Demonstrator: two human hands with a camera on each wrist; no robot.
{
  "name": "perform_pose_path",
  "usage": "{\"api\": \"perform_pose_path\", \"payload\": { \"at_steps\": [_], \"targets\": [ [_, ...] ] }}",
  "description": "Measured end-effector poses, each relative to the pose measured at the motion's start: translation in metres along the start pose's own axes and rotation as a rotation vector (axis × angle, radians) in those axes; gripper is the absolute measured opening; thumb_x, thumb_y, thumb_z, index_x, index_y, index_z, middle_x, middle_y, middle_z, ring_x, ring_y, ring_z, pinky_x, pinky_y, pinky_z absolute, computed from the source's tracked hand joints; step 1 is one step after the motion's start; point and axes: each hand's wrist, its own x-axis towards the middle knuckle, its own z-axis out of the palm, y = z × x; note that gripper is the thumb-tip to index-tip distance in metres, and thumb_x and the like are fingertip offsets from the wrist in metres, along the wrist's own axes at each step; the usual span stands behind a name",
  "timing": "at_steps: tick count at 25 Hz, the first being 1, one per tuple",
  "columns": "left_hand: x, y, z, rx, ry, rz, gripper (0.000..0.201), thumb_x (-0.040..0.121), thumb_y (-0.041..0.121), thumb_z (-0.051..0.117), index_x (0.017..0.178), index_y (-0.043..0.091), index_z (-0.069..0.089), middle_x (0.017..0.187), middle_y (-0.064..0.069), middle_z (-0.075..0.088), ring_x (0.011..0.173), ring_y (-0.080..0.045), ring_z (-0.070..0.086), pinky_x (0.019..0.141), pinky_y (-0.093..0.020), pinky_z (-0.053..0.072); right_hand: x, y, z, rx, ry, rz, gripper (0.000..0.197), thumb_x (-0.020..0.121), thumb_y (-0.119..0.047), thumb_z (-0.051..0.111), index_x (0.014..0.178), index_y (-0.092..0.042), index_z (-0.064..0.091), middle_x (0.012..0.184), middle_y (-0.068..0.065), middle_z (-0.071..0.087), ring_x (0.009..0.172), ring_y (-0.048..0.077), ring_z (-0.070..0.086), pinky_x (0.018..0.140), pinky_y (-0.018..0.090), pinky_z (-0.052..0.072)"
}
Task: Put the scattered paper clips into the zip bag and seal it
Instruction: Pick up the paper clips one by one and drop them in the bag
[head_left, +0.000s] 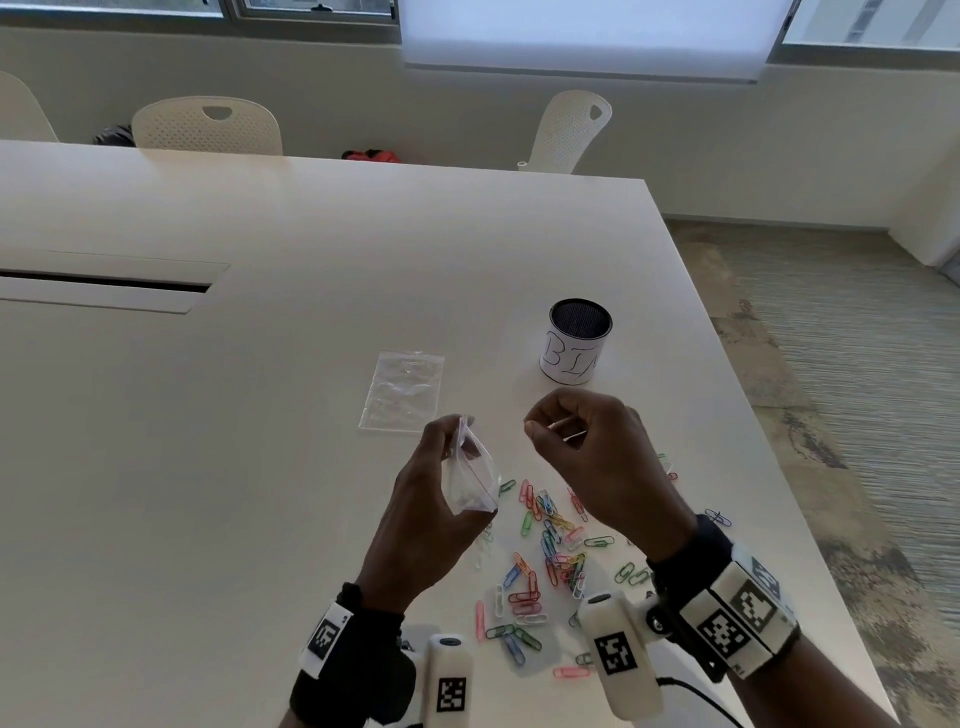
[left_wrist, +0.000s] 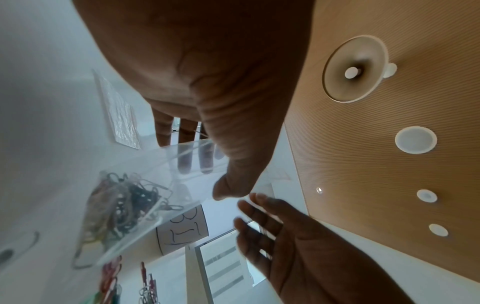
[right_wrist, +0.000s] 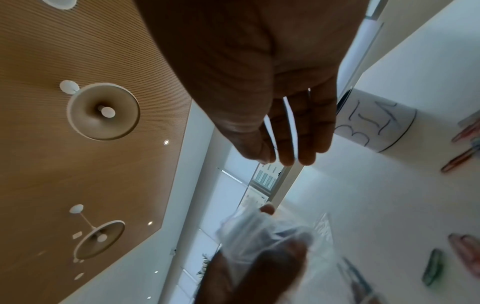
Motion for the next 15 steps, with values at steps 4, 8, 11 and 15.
{"api": "perform_pose_path", "payload": {
  "at_steps": [4,8,11,15],
  "targets": [
    [0.0,0.006,-0.001,-0.047,0.033,0.022,0.065,0.081,0.022,0.089,0.131,0.03,0.047,0.125,0.025,0.059,0.12,0.015,0.053,0.093,0.001,0.041,-0.004,0.022,-0.001,-0.106,-0.01,0.084,0.005,0.097,-0.028,0.07,0.096,-0.023,0.072,0.085,-0.015,0.071,0.076,0.001,0.069,0.064,0.012,0.05],
    [-0.002,0.01,-0.004,-0.065,0.035,0.041,0.061,0.082,0.015,0.087,0.13,0.021,0.05,0.129,0.013,0.06,0.119,0.012,0.054,0.09,0.001,0.043,-0.01,0.036,0.015,-0.177,-0.091,0.1,0.008,0.097,-0.028,0.07,0.1,-0.021,0.072,0.092,-0.011,0.072,0.078,0.002,0.068,0.068,0.016,0.054],
    [-0.007,0.014,-0.015,-0.057,0.075,0.063,0.059,0.082,0.013,0.087,0.129,0.018,0.052,0.127,0.012,0.065,0.12,0.006,0.058,0.092,-0.001,0.042,-0.01,0.038,0.033,-0.187,-0.227,0.02,0.012,0.098,-0.021,0.068,0.11,-0.017,0.072,0.102,-0.003,0.074,0.086,0.004,0.068,0.074,0.014,0.053],
    [-0.017,0.015,-0.045,-0.004,0.169,0.081,0.058,0.082,0.013,0.086,0.127,0.027,0.05,0.116,0.024,0.063,0.112,0.0,0.063,0.091,-0.003,0.043,-0.001,0.037,0.062,-0.245,-0.429,-0.18,0.023,0.1,-0.014,0.065,0.122,-0.015,0.071,0.124,0.001,0.071,0.106,0.011,0.067,0.092,0.024,0.056]
  ]
}}
